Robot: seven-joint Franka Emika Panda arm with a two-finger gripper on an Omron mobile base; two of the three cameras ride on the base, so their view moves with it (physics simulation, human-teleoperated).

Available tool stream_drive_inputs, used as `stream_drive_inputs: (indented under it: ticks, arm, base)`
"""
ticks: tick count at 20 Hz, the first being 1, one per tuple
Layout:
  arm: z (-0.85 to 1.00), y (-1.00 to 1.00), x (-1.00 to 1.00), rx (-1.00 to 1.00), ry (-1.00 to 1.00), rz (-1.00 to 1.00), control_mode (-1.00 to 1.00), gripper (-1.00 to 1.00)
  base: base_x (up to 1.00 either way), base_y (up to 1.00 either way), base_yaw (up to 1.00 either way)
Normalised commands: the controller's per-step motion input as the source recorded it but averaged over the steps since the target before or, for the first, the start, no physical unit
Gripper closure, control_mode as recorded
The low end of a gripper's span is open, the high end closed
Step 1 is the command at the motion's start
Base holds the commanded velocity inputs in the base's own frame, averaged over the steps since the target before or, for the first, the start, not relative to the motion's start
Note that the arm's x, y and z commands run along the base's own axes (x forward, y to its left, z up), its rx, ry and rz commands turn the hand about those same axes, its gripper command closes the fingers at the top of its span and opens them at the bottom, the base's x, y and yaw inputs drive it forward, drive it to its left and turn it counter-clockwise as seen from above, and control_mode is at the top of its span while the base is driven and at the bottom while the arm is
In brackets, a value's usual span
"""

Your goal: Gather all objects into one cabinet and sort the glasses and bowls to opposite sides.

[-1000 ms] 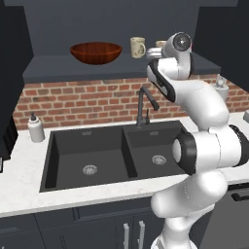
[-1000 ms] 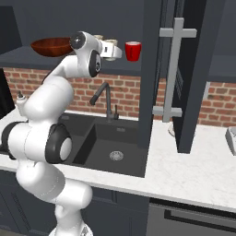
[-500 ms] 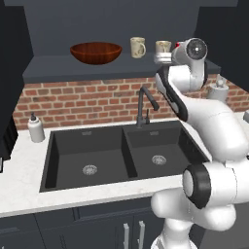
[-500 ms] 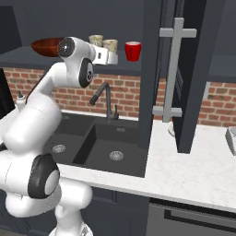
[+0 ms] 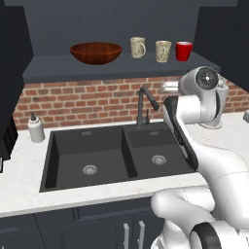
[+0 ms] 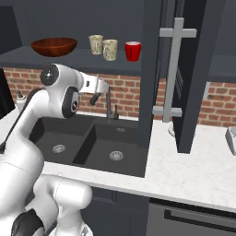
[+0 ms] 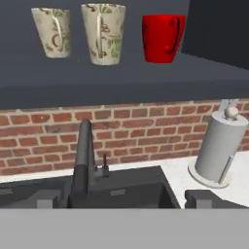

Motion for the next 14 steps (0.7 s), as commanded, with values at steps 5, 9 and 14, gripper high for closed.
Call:
stream_drive_inputs:
  ticks: [5, 9, 14]
  arm:
    - [-1.0, 0.76, -0.98, -0.15, 0.3, -0.01, -1.0, -1.0]
    - [-1.0, 0.57, -0.47, -0.1, 0.26, 0.0, -1.0, -1.0]
    - [-0.38, 0.06, -0.13, 0.03, 0.13, 0.0, -1.0, -1.0]
  base:
    - [0.0, 0.0, 0.0]
    - [0.0, 0.0, 0.0]
    - [0.0, 0.0, 0.0]
